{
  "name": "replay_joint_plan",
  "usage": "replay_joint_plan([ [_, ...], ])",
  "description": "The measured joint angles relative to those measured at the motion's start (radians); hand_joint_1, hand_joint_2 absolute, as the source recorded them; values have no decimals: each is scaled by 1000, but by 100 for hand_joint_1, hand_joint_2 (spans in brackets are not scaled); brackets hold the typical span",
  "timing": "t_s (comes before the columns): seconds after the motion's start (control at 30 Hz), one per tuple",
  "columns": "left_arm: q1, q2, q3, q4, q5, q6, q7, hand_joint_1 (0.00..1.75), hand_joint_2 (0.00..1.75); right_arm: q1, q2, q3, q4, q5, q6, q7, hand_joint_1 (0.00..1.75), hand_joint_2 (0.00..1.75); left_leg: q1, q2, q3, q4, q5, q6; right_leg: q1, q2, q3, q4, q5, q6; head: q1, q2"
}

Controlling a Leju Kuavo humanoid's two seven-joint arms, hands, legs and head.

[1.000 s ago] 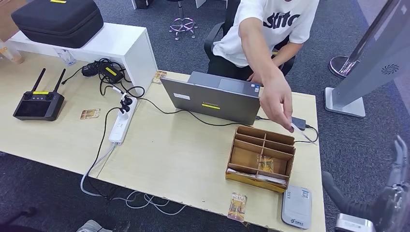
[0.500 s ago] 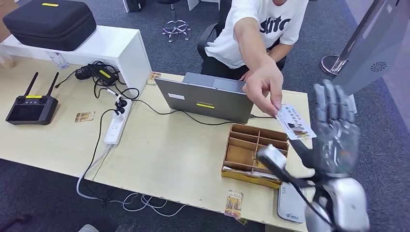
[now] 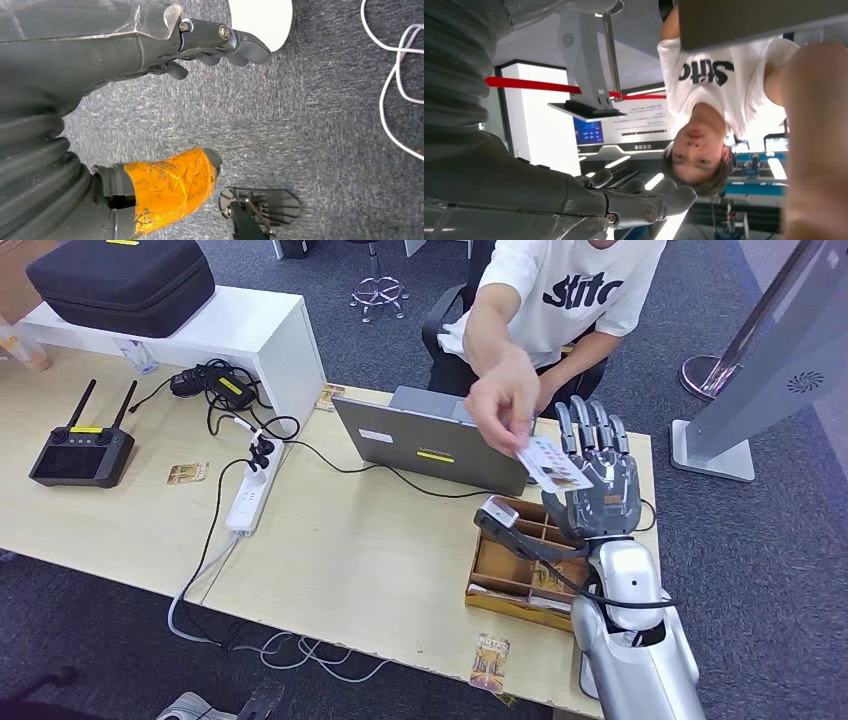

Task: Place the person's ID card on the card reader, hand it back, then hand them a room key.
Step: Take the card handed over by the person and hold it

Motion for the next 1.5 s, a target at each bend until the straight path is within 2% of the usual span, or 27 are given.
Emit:
replay_joint_plan([
  [0.17,0,0,0,0,-1,0,1,0,175,-3,0,2,9,0,6,0,0,175,0,0,0,0,0,0,0,0,0,0,0,0,0,0],
  [0.43,1,2,2,0,-41,10,2,0,175,-31,11,-2,110,-38,55,-5,0,175,0,0,0,0,0,0,0,0,-1,0,0,0,0,0],
  [0.47,1,1,3,0,-44,12,2,0,175,-30,11,-5,107,-43,54,-4,9,175,0,0,0,0,0,0,0,0,-1,0,0,0,0,0],
  [0.57,1,1,4,0,-48,12,2,0,175,-30,11,-12,101,-45,54,-8,132,175,0,0,0,0,0,0,0,0,-1,0,0,0,0,0],
  [0.6,1,1,5,0,-50,13,2,0,175,-29,11,-15,98,-46,54,-9,167,175,0,0,0,0,0,0,0,0,-1,0,0,0,0,0],
  [0.67,1,1,6,0,-55,13,2,0,175,-28,12,-20,91,-47,55,-11,175,175,0,0,0,0,0,0,0,0,-1,0,0,0,0,0],
  [1.27,1,2,21,0,-60,13,1,0,175,-18,14,-47,83,-64,55,-21,175,175,0,1,0,0,0,0,0,0,-1,0,0,0,0,0],
  [1.5,1,1,24,0,-62,14,0,0,175,-1,15,-58,46,-111,34,-49,175,175,0,1,0,0,0,0,0,0,-1,0,0,0,0,0],
])
